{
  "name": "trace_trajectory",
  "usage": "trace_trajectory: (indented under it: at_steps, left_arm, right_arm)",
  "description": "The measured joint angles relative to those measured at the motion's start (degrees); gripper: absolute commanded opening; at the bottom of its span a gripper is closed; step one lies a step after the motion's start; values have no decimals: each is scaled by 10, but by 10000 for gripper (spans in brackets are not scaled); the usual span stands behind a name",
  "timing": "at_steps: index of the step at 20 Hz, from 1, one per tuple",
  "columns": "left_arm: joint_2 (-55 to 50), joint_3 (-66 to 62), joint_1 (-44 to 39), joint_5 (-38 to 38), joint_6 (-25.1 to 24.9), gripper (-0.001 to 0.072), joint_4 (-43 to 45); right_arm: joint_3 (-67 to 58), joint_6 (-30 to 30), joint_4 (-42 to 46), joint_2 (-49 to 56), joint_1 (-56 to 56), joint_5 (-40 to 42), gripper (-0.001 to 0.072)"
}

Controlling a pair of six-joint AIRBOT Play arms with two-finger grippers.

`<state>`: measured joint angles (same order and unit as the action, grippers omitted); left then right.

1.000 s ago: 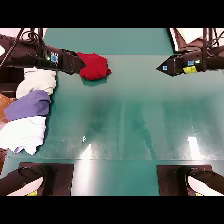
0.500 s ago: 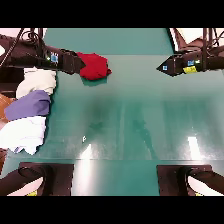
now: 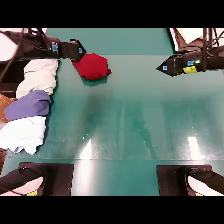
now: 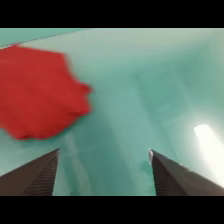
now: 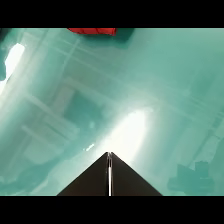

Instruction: Fold the shirts.

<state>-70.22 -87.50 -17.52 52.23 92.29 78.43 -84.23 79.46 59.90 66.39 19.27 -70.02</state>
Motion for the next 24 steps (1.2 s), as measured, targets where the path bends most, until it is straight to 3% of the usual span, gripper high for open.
trace_trajectory:
  at_steps: [6,12,13,15,16,20,24]
  left_arm:
    - [-176,0,54,-58,30,668,16]
    - [-309,-1,63,-173,31,666,-52]
    - [-319,-1,64,-188,26,571,-64]
    - [-333,-5,64,-211,18,125,-82]
    - [-336,-10,64,-221,14,33,-87]
    - [-331,-54,64,-204,5,28,-92]
    - [-238,-105,65,-181,-30,27,-66]
  right_arm:
    - [0,0,-2,0,0,0,19]
    - [0,0,-3,0,0,-7,19]
    - [0,0,-3,0,0,-7,19]
    - [0,0,-3,0,0,-8,19]
    - [0,0,-3,0,0,-8,19]
    - [0,0,-2,-3,0,-9,19]
    - [-9,0,0,-26,-7,7,19]
